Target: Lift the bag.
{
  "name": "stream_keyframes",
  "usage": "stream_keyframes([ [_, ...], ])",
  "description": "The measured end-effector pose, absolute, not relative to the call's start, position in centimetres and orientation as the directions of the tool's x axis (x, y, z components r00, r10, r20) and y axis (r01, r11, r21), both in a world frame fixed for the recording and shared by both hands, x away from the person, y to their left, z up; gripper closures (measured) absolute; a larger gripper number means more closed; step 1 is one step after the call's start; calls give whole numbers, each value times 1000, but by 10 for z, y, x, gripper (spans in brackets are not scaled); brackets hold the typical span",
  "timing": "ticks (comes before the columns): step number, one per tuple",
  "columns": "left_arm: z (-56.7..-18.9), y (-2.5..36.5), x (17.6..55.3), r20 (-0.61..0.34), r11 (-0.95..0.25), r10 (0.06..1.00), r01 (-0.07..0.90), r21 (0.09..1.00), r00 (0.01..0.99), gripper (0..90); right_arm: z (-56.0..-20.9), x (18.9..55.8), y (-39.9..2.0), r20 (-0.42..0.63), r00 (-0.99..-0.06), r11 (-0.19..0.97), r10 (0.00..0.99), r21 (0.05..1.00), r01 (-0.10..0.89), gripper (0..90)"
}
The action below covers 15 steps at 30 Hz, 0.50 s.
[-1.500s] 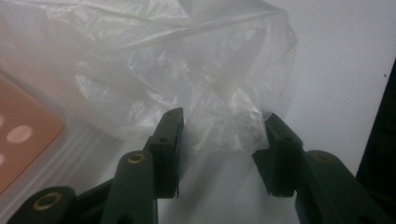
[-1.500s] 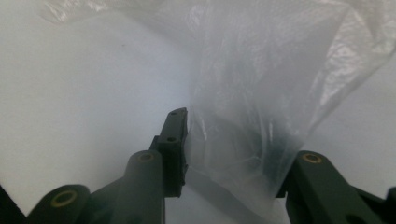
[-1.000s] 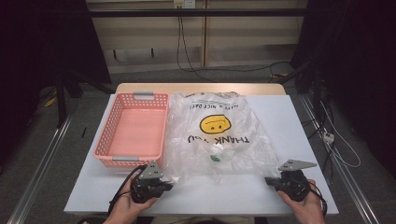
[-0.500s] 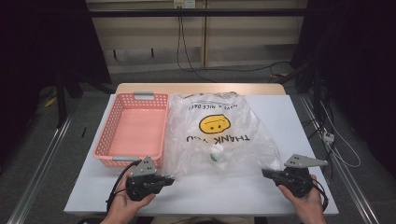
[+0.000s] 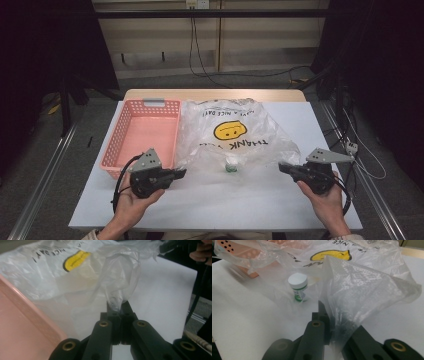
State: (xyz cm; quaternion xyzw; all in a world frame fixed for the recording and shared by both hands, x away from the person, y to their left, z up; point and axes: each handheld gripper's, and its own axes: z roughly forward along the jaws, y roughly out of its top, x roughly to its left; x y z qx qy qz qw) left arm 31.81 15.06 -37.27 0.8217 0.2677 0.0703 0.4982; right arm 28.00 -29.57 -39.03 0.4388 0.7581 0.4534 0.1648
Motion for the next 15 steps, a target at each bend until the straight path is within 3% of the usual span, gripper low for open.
stream_keyframes([
  [15,-350,151,342,-148,-292,547,353,889,824,900,-367,312,-295,133,-548,151,826,884,442,900],
])
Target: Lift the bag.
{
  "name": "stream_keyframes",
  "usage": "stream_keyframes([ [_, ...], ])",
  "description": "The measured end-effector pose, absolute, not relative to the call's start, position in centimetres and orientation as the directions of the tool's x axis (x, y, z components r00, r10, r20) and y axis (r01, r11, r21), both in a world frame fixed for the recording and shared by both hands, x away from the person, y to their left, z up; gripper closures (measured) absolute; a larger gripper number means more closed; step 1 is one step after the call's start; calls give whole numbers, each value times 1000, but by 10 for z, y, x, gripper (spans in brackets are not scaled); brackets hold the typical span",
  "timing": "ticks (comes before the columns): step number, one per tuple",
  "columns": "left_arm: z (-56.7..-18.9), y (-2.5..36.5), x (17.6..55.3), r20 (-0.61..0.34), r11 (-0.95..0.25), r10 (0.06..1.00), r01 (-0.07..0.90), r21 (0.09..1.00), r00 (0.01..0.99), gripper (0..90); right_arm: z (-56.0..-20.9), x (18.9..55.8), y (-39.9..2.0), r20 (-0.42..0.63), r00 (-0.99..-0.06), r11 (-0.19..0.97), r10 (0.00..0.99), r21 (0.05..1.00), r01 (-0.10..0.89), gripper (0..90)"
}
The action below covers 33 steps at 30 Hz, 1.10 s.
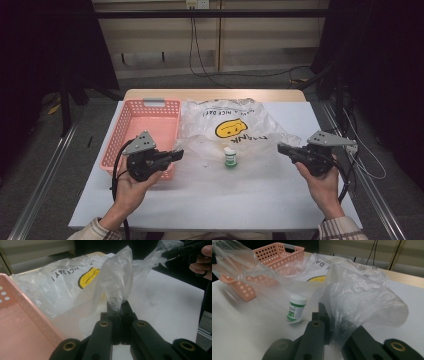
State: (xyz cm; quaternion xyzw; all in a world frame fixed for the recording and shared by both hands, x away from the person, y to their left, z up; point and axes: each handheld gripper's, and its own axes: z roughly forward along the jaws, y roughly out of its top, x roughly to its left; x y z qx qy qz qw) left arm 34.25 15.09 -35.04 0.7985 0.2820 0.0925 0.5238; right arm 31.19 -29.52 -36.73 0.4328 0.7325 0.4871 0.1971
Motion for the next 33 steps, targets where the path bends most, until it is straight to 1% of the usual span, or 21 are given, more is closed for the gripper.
stream_keyframes([
  [3,-344,153,347,-146,-269,555,342,900,819,900,-361,319,-295,126,-547,149,828,890,430,900],
  [8,-339,156,356,-183,-214,561,355,910,807,900,-352,330,-296,131,-544,124,828,905,406,900],
  [10,-337,157,358,-184,-203,569,354,913,801,900,-350,334,-295,141,-546,111,826,909,402,900],
  [18,-321,156,364,-142,-190,589,307,932,796,900,-338,340,-294,137,-552,92,822,926,367,900],
  [26,-301,152,369,-118,-168,597,268,949,794,900,-310,343,-297,95,-548,105,831,941,322,900],
  [29,-294,151,374,-128,-147,597,265,953,792,900,-300,346,-297,95,-553,89,828,951,297,900],
  [33,-289,150,382,-138,-134,608,272,953,782,900,-298,356,-293,112,-550,75,828,949,305,900],
])
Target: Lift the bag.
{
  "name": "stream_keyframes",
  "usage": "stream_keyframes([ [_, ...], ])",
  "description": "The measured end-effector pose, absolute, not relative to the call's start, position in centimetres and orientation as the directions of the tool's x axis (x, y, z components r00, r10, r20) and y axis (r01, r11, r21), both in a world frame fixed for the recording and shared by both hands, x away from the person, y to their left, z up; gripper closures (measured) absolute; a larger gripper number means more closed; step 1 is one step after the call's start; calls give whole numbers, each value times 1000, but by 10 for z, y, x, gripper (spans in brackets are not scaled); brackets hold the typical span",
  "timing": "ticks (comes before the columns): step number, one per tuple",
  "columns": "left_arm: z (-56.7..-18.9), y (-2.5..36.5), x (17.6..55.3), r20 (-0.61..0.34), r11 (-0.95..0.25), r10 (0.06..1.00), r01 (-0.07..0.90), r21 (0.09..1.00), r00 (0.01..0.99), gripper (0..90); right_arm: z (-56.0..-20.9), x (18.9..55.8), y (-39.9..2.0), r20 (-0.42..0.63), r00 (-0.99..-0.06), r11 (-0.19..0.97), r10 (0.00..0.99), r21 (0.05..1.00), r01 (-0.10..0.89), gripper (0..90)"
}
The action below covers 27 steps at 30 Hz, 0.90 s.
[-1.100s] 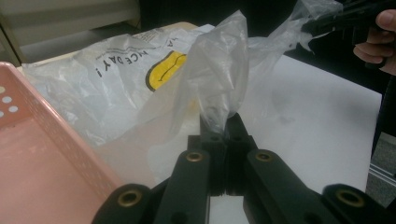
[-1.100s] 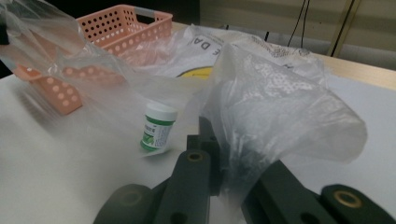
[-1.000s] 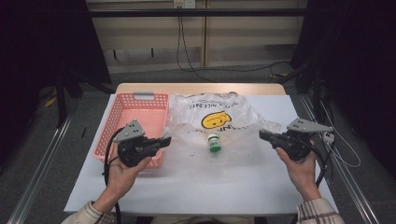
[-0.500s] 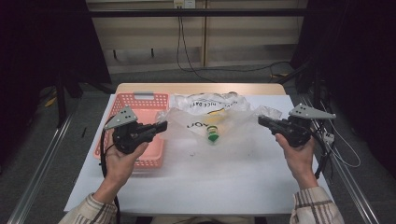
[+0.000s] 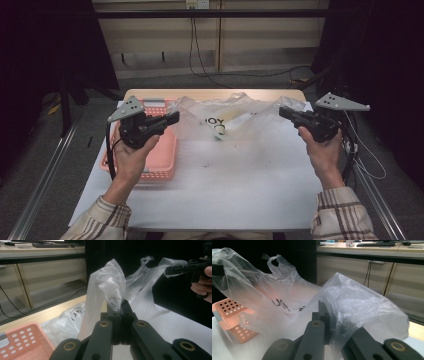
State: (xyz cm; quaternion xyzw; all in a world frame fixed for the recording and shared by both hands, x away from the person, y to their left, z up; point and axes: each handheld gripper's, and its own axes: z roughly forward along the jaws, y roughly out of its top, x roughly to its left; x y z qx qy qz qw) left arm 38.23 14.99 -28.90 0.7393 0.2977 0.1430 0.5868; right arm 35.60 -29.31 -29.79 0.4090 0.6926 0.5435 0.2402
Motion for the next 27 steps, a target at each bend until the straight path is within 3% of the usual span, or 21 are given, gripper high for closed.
stream_keyframes([
  [27,-206,154,413,-108,-71,655,203,977,748,900,-203,392,-284,12,-529,105,848,976,190,900],
])
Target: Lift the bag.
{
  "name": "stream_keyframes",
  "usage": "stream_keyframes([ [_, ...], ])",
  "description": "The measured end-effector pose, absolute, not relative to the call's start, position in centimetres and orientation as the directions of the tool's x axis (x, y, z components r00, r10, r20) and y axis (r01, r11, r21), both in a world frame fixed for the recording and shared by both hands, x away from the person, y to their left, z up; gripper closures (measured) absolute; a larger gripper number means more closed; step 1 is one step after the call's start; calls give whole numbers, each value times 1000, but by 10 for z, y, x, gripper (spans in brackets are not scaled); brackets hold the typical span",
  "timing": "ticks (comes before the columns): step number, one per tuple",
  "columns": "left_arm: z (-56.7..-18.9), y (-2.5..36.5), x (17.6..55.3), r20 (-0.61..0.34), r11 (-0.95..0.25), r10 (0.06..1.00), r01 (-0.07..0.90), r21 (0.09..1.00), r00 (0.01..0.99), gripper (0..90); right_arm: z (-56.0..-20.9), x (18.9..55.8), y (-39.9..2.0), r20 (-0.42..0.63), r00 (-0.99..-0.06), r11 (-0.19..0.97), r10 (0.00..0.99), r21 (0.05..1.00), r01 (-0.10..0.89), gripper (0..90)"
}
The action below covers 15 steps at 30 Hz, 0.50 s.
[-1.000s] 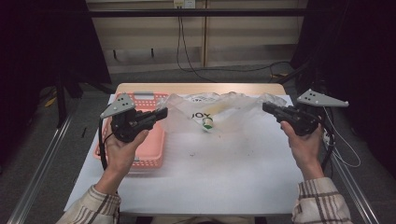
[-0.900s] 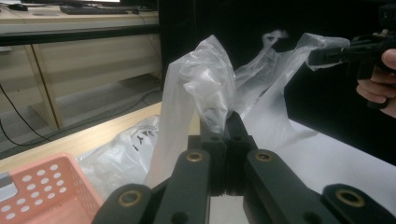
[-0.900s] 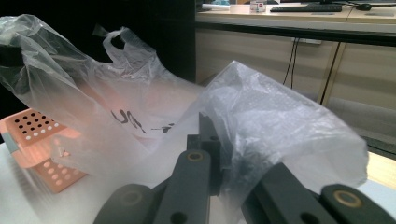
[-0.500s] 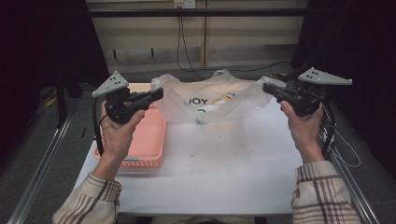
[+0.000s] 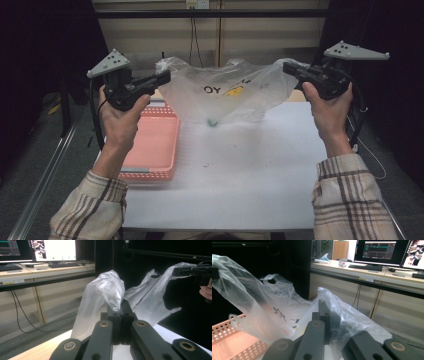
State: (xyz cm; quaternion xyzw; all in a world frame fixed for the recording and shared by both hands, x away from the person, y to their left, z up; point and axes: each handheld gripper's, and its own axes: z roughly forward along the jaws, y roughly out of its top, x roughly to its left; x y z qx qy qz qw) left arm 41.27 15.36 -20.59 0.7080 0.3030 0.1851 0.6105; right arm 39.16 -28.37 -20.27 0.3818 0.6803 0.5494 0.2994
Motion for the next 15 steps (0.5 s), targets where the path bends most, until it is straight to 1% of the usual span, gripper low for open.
stream_keyframes([
  [8,-186,148,417,-103,-50,659,180,982,745,900,-182,400,-281,4,-522,104,853,979,178,900],
  [15,-187,150,418,-107,-49,668,187,981,736,900,-177,410,-279,2,-513,109,858,977,185,900],
])
